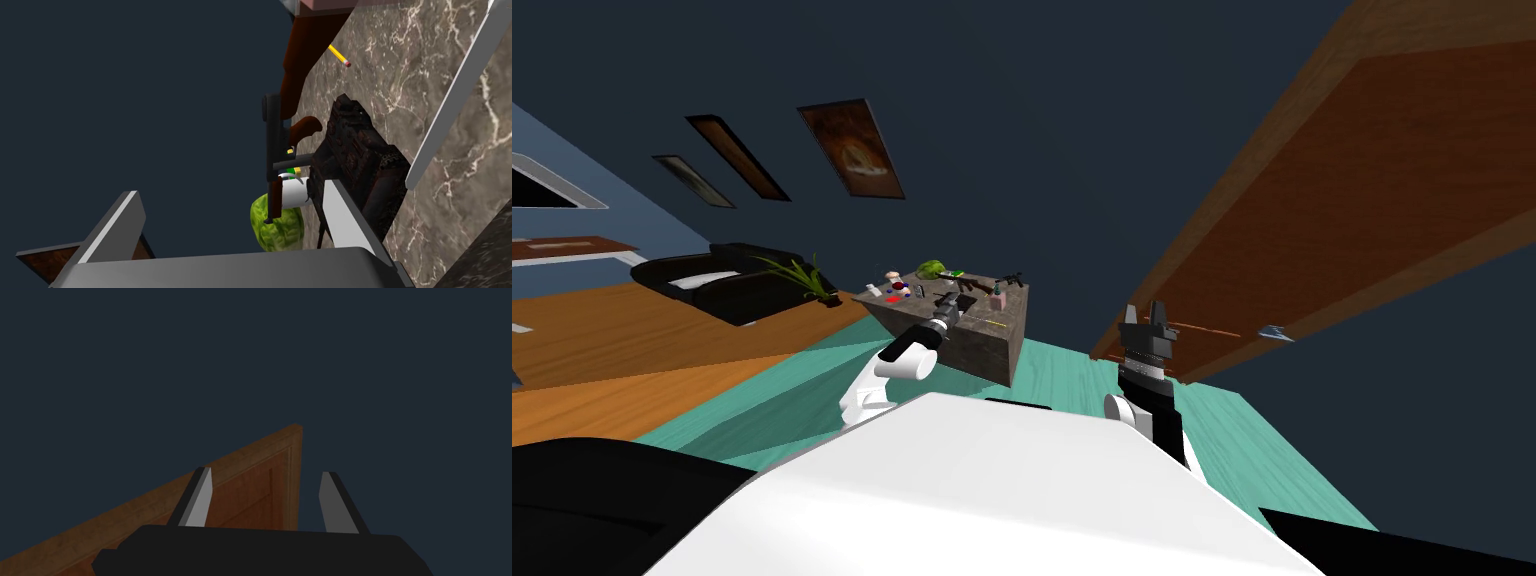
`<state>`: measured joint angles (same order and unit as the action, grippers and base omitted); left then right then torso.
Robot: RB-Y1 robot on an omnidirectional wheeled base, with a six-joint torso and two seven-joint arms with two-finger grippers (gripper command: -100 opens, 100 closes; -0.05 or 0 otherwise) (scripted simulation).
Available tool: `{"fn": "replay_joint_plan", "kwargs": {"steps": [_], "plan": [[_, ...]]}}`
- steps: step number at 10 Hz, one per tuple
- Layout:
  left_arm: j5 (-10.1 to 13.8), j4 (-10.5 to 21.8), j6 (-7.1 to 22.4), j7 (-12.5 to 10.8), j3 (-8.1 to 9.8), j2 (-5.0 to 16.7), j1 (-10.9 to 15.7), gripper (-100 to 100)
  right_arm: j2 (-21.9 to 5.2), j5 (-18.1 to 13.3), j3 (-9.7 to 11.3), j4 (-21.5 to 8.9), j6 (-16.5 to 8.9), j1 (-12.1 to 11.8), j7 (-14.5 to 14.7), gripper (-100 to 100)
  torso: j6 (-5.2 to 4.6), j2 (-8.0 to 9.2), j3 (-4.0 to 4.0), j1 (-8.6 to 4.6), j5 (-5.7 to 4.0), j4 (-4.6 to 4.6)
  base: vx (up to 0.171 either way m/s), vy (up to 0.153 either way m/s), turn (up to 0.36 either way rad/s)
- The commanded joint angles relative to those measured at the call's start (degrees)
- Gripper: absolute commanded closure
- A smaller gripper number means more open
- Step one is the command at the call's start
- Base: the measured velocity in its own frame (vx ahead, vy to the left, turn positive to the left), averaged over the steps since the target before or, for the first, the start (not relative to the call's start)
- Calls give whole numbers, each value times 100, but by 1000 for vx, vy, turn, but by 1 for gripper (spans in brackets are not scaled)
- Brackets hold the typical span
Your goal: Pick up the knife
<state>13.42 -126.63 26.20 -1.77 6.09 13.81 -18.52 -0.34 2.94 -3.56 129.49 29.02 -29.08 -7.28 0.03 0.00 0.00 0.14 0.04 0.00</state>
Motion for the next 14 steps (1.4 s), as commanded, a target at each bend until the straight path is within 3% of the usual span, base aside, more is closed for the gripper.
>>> {"fn": "replay_joint_plan", "kwargs": {"steps": [1, 14], "plan": [[-6, -8, 171, 6, -7, -14, -4, -100, 0, 0, 0, 0, 0, 0, 0, 0, 0, 0, 0, 0, 0, 0, -10, 19, 14], [247, 359, 2169, -22, 104, 198, 505, -100, 0, 0, 0, 0, 0, 0, 0, 0, -1, -5, 3, -9, -2, 1, -11, 22, -63]]}}
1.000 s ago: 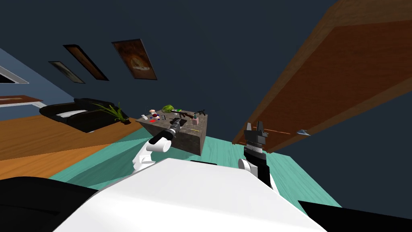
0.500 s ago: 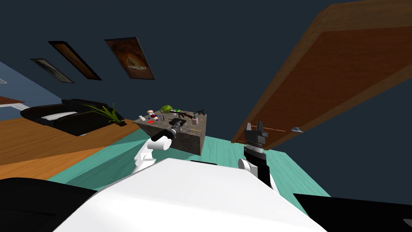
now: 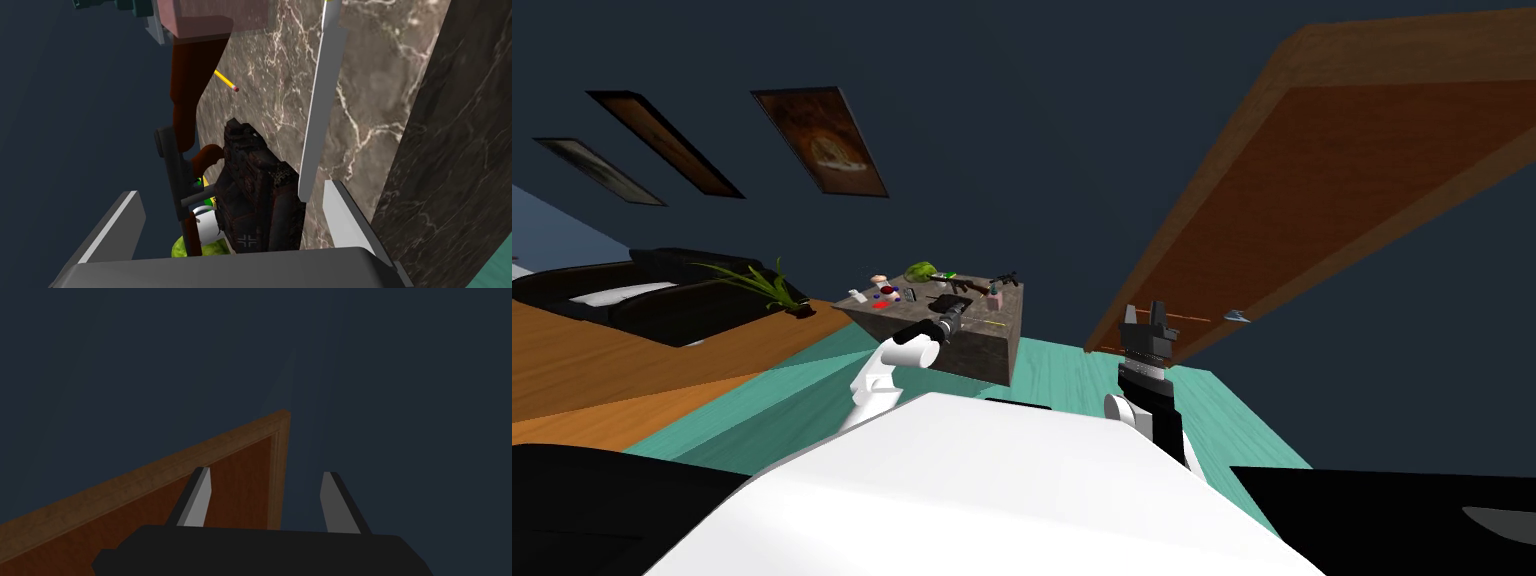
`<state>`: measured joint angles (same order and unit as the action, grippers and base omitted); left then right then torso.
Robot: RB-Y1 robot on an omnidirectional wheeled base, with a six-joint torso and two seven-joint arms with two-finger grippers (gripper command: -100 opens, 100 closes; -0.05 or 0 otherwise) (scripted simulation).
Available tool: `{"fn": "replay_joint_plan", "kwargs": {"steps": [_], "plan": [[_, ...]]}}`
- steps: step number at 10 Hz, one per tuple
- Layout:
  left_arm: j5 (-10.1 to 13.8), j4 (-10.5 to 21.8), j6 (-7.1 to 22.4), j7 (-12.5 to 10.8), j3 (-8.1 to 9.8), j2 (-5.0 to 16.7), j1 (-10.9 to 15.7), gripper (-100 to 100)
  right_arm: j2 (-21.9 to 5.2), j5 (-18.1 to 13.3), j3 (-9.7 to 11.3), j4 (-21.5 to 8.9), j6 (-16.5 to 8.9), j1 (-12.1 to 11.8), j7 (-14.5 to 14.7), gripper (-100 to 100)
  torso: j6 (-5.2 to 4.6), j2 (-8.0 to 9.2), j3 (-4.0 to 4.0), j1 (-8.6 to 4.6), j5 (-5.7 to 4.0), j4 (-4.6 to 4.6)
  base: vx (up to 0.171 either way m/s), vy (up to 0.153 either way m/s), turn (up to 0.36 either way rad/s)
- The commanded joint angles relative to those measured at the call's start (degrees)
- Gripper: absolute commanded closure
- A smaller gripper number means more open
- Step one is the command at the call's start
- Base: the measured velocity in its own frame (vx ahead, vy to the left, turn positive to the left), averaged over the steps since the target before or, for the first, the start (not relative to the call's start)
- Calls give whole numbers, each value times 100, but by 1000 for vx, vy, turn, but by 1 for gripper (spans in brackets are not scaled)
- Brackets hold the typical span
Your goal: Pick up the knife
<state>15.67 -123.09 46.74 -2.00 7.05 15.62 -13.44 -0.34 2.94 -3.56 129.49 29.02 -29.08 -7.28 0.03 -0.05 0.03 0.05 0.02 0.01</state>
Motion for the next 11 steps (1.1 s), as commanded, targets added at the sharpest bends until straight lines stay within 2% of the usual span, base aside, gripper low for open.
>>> {"fn": "replay_joint_plan", "kwargs": {"steps": [1, 3, 4, 7, 8, 11], "plan": [[63, 88, 286, -16, 25, 65, 111, -100, 0, 0, 0, 0, 0, 0, 0, 0, 0, 0, 0, 0, 0, 0, -7, 14, -88], [63, 88, 518, -16, 25, 65, 111, -100, 0, 0, 0, 0, 0, 0, 0, 0, 1, 0, 0, -1, 0, 0, -4, 10, -25], [100, 174, 760, -35, 41, 116, 228, -100, 0, 0, 0, 0, 0, 0, 0, 0, 1, 0, 0, -3, 0, 0, -1, 4, -71], [133, 261, 1201, -57, 55, 172, 347, -100, 0, 0, 0, 0, 0, 0, 0, 0, -1, -3, 2, -3, -1, 0, 2, 6, -64], [133, 261, 1256, -57, 55, 172, 347, -100, 0, 0, 0, 0, 0, 0, 0, 0, 1, -3, 2, -4, -1, 1, 0, 0, 0], [190, 435, 1755, -108, 79, 296, 586, -100, 0, 0, 0, 0, 0, 0, 0, 0, 1, -4, 2, -6, -1, 1, 6, -2, -65]]}}
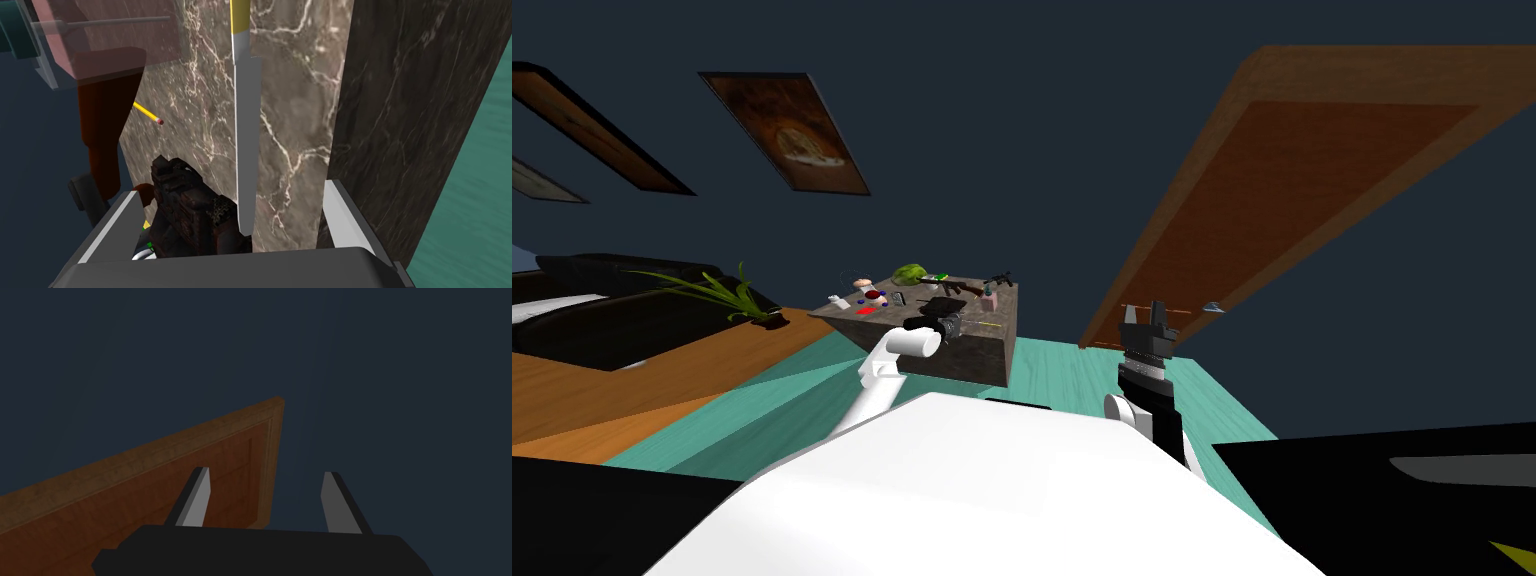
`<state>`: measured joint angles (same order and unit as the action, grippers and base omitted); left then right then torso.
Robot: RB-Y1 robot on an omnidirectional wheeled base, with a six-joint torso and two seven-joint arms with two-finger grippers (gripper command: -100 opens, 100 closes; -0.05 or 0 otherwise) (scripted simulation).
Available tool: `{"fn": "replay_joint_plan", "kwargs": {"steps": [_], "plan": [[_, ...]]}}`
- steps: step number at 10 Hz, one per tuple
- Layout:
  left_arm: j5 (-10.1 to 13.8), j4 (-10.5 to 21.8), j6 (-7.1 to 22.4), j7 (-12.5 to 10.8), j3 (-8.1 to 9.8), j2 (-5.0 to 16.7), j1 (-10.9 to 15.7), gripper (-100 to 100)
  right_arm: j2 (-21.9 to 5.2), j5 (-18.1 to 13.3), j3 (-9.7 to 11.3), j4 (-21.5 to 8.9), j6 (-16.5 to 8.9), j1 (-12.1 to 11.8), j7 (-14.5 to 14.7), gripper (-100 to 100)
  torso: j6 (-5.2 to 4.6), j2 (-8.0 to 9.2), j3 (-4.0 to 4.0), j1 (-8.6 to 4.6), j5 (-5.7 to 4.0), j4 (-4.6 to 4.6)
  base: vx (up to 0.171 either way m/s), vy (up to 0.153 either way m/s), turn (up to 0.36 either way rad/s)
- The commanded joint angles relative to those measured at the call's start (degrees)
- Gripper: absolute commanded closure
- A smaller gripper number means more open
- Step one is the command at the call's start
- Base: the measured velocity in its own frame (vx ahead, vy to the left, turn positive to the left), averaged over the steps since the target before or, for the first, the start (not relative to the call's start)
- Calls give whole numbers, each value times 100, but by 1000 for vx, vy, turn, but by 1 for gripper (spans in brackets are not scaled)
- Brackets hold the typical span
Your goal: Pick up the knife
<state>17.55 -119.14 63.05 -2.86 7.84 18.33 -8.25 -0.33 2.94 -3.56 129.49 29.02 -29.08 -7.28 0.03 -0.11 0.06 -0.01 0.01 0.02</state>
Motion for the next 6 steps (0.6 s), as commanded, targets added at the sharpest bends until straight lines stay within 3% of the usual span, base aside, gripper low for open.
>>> {"fn": "replay_joint_plan", "kwargs": {"steps": [1, 6], "plan": [[2, 40, 286, -22, 0, 25, 67, -100, 0, 0, 0, 0, 0, 0, 0, 0, 0, 0, 0, 0, 0, 0, 9, -2, -43], [64, 289, 1115, -109, 24, 238, 413, -100, 0, 0, 0, 0, 0, 0, 0, 0, 3, -2, 1, -2, 0, 1, 15, -9, -53]]}}
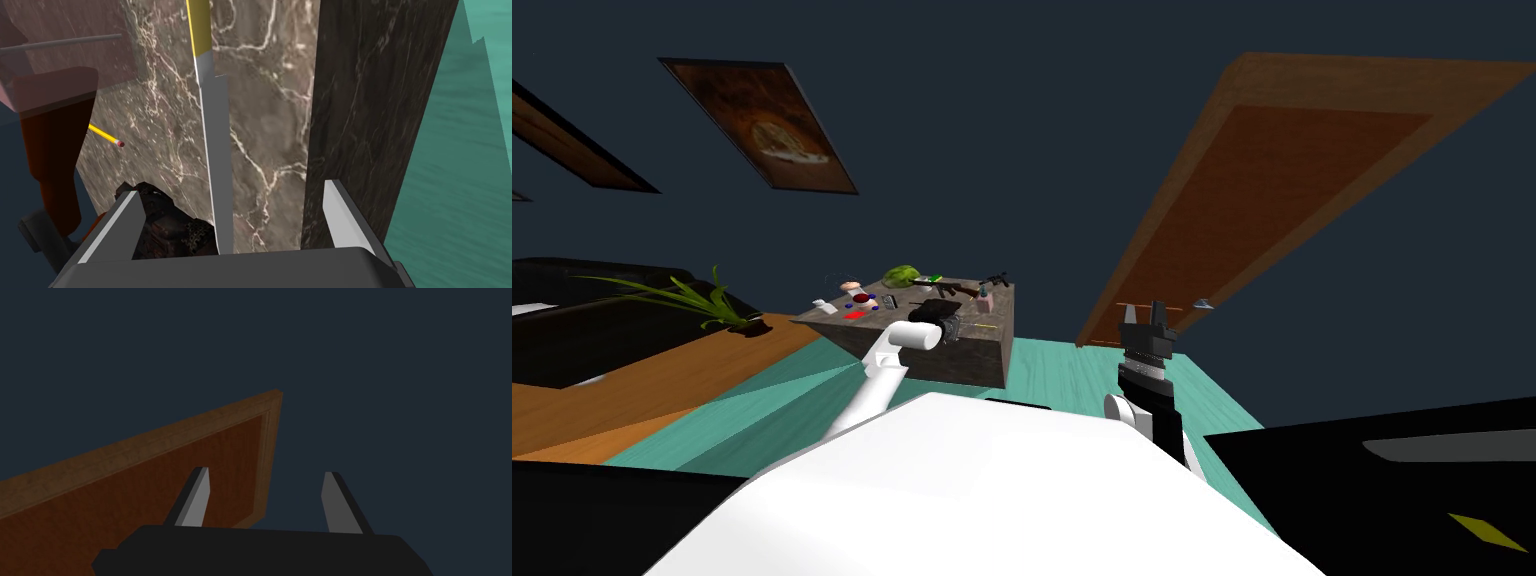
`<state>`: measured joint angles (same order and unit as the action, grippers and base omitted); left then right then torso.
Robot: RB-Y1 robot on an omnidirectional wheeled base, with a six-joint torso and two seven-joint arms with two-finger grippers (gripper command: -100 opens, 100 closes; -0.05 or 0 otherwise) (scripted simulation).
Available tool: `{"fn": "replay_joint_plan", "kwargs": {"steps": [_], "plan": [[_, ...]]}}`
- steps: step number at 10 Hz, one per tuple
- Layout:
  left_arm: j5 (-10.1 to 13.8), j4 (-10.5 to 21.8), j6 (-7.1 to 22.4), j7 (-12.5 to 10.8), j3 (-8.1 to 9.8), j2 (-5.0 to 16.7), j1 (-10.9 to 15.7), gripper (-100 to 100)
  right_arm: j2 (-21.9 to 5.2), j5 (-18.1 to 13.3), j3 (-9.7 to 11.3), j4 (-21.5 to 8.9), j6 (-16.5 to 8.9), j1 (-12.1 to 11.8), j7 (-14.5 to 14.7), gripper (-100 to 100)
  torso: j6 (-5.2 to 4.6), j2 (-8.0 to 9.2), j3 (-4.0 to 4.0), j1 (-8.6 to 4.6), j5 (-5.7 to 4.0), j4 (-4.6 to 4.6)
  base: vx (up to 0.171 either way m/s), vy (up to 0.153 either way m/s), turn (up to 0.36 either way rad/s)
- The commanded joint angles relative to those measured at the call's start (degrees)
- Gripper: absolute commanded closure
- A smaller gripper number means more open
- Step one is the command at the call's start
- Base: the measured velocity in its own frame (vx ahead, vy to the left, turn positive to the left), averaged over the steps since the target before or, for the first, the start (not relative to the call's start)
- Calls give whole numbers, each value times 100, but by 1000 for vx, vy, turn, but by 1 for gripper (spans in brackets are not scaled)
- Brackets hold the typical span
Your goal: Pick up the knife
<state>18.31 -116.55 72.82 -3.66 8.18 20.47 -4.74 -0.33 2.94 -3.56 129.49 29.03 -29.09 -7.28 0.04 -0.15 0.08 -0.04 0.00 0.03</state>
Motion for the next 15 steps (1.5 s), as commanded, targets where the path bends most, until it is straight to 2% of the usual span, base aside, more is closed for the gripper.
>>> {"fn": "replay_joint_plan", "kwargs": {"steps": [1, 12, 14, 15], "plan": [[-12, 30, 256, -29, -10, 24, 62, -100, 0, 0, 0, 0, 0, 0, 0, 0, 0, 0, 0, 0, 0, 0, 18, -10, -29], [58, 571, 1860, -245, -16, 520, 699, -100, 0, 0, 0, 0, 0, -1, 0, 0, 1, -15, 9, -2, 0, 4, 38, -17, -43], [61, 647, 2033, -275, -25, 580, 767, -100, 0, 0, 0, 0, 0, -1, 0, 0, 2, -17, 10, -6, -1, 4, 66, -25, -23], [58, 628, 1971, -266, -25, 561, 754, -100, 0, 0, 0, 0, 0, -1, 0, 0, 2, -18, 11, -6, -1, 4, 31, -9, -4]]}}
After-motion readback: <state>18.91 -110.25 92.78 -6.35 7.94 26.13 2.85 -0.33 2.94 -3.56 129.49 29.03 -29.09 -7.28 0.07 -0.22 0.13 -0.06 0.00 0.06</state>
